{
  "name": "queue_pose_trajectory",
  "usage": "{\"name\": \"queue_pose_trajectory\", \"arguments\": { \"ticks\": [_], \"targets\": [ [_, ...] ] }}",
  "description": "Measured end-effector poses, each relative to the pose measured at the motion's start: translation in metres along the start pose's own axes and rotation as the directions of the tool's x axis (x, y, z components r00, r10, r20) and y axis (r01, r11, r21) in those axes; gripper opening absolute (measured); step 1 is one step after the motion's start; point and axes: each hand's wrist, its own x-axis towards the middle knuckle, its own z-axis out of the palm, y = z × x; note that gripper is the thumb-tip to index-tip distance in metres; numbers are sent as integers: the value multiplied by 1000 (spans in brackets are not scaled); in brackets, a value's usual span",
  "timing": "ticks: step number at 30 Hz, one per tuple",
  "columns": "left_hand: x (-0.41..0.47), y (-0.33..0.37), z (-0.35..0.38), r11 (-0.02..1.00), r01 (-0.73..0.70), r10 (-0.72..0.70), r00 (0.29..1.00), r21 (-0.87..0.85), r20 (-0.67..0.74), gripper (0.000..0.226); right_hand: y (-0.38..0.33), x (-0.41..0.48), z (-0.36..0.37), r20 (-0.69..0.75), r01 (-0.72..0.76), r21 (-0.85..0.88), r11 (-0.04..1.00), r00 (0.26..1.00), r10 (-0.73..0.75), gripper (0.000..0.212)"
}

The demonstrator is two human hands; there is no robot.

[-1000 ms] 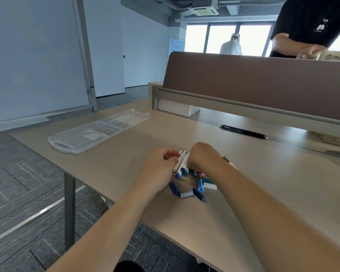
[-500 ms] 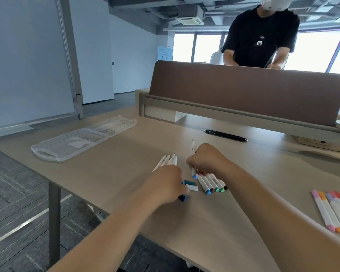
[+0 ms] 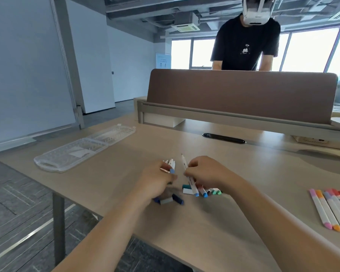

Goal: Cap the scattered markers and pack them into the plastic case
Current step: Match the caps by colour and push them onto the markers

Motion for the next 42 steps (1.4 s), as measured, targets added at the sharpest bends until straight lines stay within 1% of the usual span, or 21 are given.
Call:
{"name": "queue_pose_trajectory", "arguments": {
  "ticks": [1,2,3,4,6,9,14,17,19,22,26,28,29,32,33,35,37,39,42],
  "targets": [
    [4,-4,-3,989,44,-47,999,-142,-16,20,-1,-3,0,39,26,5,1000,999,-27,25],
    [7,-6,-6,953,84,-94,995,-292,-20,22,-2,-5,0,74,50,5,999,996,-50,22],
    [10,-8,-9,898,114,-136,991,-424,-20,22,-3,-8,1,104,72,-2,997,992,-71,19],
    [11,-9,-11,844,129,-162,987,-521,-18,19,-4,-9,1,129,88,-4,996,988,-86,16],
    [11,-8,-13,768,136,-187,982,-626,-16,13,-6,-12,3,166,103,18,994,980,-105,12],
    [9,-5,-13,721,129,-189,982,-681,-15,13,-9,-15,5,195,113,-16,993,975,-108,19],
    [10,-6,-10,725,123,-181,983,-678,-15,11,-10,-16,3,208,110,-56,992,973,-96,24],
    [10,-7,-6,744,109,-159,987,-659,-16,10,-10,-14,1,199,107,-44,993,975,-97,17],
    [9,-7,-3,793,68,-112,993,-606,-35,10,-10,-14,0,187,125,-45,991,976,-115,14],
    [7,-6,-1,880,9,-59,994,-475,-89,10,-10,-14,-3,161,193,-104,976,971,-175,20],
    [7,-5,1,906,-50,-9,990,-420,-138,12,-10,-14,-5,142,222,-130,966,969,-204,18],
    [7,-2,1,923,-54,15,994,-380,-104,15,-10,-12,-4,96,215,-124,969,974,-204,20],
    [6,1,1,933,-60,33,996,-355,-82,23,-9,-9,-4,56,210,-138,968,977,-204,21],
    [5,3,4,956,-99,82,994,-276,-71,49,-5,3,-5,-48,151,-245,958,985,-167,20],
    [5,3,3,959,-101,83,993,-264,-81,49,-3,7,-5,-67,111,-291,950,988,-136,20],
    [3,3,0,970,-93,75,993,-224,-87,34,6,16,-3,-103,32,-357,934,992,-73,19],
    [2,2,-4,971,-81,62,994,-224,-88,22,14,24,2,-132,-31,-386,922,991,-22,19],
    [0,2,-6,965,-83,61,994,-248,-92,19,19,30,8,-143,-70,-391,918,990,14,20],
    [-1,3,-8,960,-84,62,994,-266,-92,17,20,34,14,-143,-90,-394,915,989,36,22]
  ]
}}
